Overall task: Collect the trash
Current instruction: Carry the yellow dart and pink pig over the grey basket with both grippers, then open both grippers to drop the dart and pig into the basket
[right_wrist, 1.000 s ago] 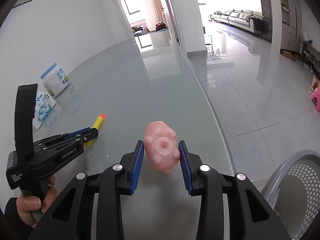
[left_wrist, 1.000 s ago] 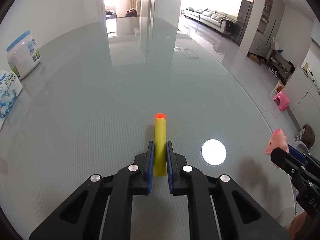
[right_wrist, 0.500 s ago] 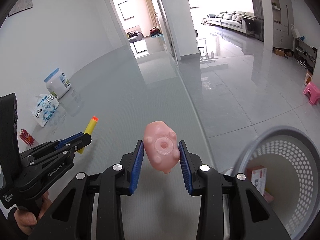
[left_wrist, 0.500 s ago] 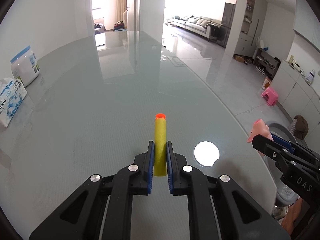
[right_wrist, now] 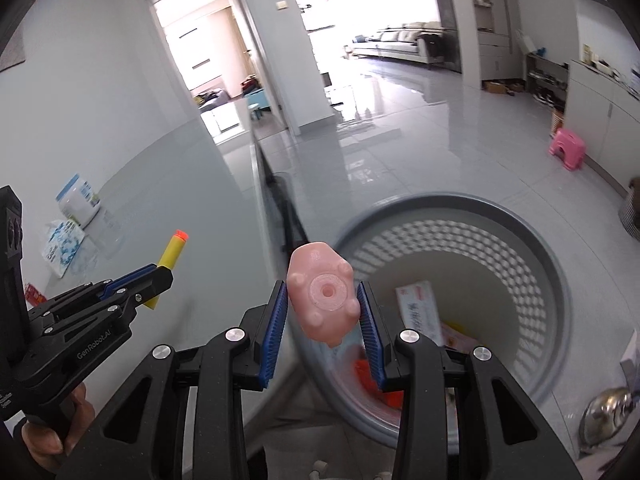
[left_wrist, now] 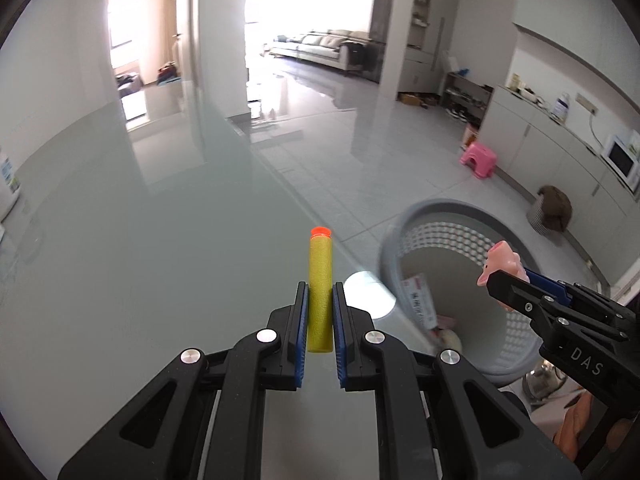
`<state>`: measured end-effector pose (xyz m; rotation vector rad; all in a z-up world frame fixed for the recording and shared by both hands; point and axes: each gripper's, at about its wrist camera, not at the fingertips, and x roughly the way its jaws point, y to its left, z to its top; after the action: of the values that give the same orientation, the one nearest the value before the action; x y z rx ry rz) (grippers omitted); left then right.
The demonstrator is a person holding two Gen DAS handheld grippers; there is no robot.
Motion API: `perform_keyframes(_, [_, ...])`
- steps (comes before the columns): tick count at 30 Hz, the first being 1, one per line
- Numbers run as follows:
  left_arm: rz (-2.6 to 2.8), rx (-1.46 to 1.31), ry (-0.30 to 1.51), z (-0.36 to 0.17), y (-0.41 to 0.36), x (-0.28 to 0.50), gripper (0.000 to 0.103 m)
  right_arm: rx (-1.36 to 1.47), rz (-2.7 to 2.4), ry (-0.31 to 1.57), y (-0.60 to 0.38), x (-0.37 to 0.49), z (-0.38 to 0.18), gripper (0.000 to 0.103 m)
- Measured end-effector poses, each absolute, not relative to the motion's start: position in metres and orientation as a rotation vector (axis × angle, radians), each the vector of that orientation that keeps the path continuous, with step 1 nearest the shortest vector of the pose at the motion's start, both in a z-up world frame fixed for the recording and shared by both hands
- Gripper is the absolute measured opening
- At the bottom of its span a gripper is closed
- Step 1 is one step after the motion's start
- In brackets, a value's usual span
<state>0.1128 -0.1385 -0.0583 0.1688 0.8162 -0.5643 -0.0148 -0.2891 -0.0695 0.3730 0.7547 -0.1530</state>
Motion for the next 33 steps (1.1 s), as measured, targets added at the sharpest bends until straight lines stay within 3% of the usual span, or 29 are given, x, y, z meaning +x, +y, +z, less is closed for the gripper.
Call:
perform_keyframes(12, [-0.727, 0.278, 0.861, -0.081, -0.235, 0.096, 0.012, 0.484, -0.327, 0.753, -0.361, -0.067, -0.094, 0.035])
perform_keyframes(30, [-0.706, 0.342, 0.901, -0.096, -0.276, 0.107, 0.013, 0.525, -0.289, 0.781, -0.383, -0.042, -0.115, 0.035])
perform_keyframes(31, [-0.700, 0.342, 0.906, -0.097, -0.276, 0.107, 0.014, 0.527, -0.288, 0.778, -0.384, -0.041, -0.114, 0.036])
perform_keyframes(33, [-0.694, 0.340, 0.916, -0.098, -0.276, 0.108, 0.028, 0.528, -0.293, 0.766, -0.386, -0.042, -0.113, 0.049])
